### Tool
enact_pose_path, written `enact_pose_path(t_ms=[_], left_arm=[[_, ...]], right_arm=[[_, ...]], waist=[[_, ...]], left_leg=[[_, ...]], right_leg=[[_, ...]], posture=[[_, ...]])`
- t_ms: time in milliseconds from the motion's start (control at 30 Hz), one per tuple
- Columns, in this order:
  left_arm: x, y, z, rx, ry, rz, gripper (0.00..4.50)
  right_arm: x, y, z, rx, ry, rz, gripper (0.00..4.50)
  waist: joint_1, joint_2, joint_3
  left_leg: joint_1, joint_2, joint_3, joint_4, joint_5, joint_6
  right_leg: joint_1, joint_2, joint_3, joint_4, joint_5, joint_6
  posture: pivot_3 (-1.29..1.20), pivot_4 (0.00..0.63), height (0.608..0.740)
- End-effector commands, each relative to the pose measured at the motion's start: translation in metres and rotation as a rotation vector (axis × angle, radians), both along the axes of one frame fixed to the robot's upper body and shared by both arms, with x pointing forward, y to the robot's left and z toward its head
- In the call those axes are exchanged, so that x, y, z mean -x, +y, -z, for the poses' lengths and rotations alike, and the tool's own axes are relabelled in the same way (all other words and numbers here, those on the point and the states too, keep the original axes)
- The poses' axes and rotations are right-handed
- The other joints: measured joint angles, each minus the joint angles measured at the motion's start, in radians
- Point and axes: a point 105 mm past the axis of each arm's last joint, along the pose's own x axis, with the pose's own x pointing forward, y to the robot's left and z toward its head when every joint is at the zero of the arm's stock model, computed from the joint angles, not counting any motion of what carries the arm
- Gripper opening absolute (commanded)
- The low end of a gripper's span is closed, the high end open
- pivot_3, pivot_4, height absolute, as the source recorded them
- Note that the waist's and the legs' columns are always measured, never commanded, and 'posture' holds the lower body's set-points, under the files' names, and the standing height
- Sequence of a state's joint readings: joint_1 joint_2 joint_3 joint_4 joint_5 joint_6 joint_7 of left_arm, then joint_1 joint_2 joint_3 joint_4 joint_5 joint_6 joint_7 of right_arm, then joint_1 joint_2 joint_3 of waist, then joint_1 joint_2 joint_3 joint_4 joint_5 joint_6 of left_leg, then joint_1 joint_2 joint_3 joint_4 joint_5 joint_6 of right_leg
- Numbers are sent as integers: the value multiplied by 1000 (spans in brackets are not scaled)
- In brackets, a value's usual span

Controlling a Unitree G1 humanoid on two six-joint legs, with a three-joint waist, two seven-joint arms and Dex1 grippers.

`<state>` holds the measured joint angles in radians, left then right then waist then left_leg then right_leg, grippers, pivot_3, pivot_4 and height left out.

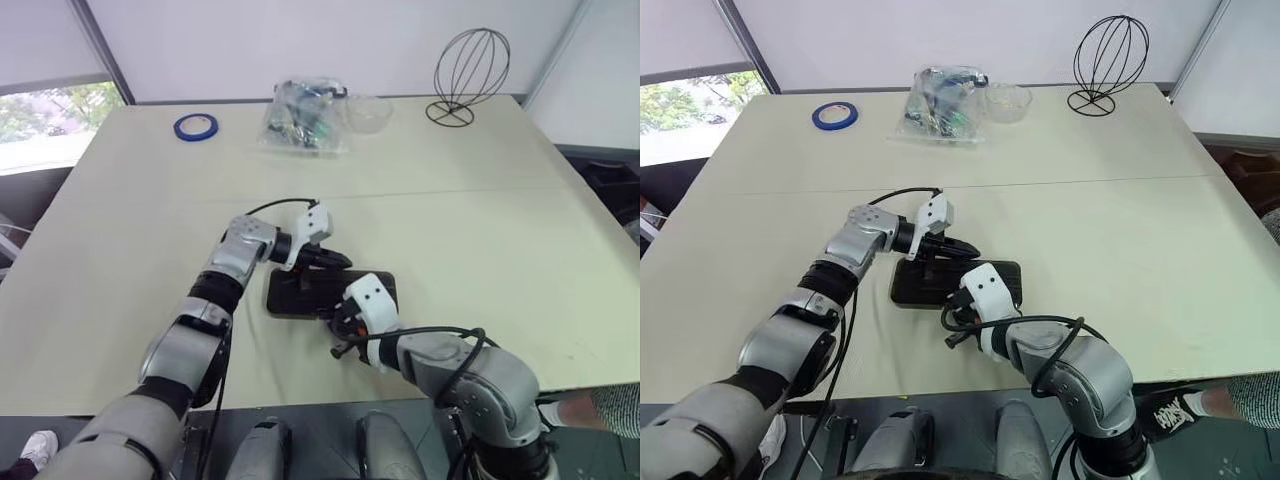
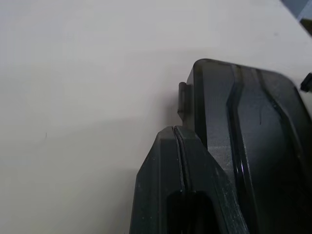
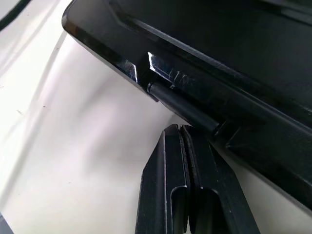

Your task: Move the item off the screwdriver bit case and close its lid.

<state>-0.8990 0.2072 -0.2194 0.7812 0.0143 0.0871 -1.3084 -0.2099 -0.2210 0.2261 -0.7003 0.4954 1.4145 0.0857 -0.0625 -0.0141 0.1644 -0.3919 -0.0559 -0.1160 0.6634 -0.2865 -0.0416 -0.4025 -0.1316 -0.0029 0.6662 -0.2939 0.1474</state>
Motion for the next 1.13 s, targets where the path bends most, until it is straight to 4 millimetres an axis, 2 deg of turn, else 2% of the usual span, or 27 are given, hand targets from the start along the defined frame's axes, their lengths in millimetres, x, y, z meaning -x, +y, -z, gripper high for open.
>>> enact_pose_path(t_ms=[33, 167, 300, 433, 567, 700, 800, 900, 1000, 1133], left_arm=[[33, -2, 56, -138, 161, 111, 0], [14, -1, 43, -94, 111, 15, 0], [-8, 2, 19, -7, 65, -97, 0], [-25, 21, -14, 109, 18, -215, 0], [-24, 48, -35, 177, -6, -293, 0], [-10, 74, -63, 234, -42, -350, 0], [7, 99, -89, 258, -75, -394, 0], [33, 128, -116, 247, -131, -447, 0], [60, 148, -125, 230, -125, -508, 0], [94, 162, -121, 205, -89, -586, 0]], right_arm=[[-34, -24, -36, 1, -214, 164, 62], [-32, -29, -34, 29, -208, 140, 62], [-30, -38, -35, 62, -205, 91, 62], [-14, -54, -43, 96, -178, -61, 62], [2, -73, -54, 131, -170, -190, 62], [10, -83, -74, 127, -206, -289, 62], [2, -91, -100, 121, -283, -308, 62], [-9, -104, -129, 106, -350, -290, 62], [-15, -117, -145, 116, -383, -279, 62], [-18, -129, -149, 157, -388, -284, 62]], waist=[[0, 0, 0], [10, 0, 0], [21, 0, 0], [21, 0, 0], [17, -1, 0], [20, -1, 1], [19, -1, 1], [19, -1, 1], [23, 0, 1], [30, 0, 1]], left_leg=[[0, 0, 0, 0, 0, 0], [0, 0, 0, 0, 0, 0], [0, -1, 0, 2, 0, 0], [0, -1, 1, 2, 0, 0], [0, 0, 1, -1, -1, 2], [-2, 0, 1, 0, -1, 2], [-2, 0, 1, 1, -1, 2], [-2, 1, 1, 1, -1, 2], [-2, 1, 1, -1, -1, 2], [-2, 1, 2, -1, -1, 2]], right_leg=[[0, 0, 0, 0, 0, 0], [1, 0, 0, 0, 0, 0], [2, -1, 0, -1, 0, 0], [2, -1, 0, -1, 0, 0], [0, 0, 0, -1, 0, 0], [-1, 0, 0, -2, 0, 0], [0, -1, 0, -3, 0, 0], [0, -1, 0, -3, 0, 0], [0, -2, 0, -4, 0, 0], [1, -3, 0, -8, 0, 0]], posture=[[0, 150, 716], [0, 150, 716], [0, 150, 716], [0, 150, 716], [0, 150, 716], [0, 150, 716], [0, 150, 716], [0, 150, 716], [0, 150, 716], [0, 150, 716]])
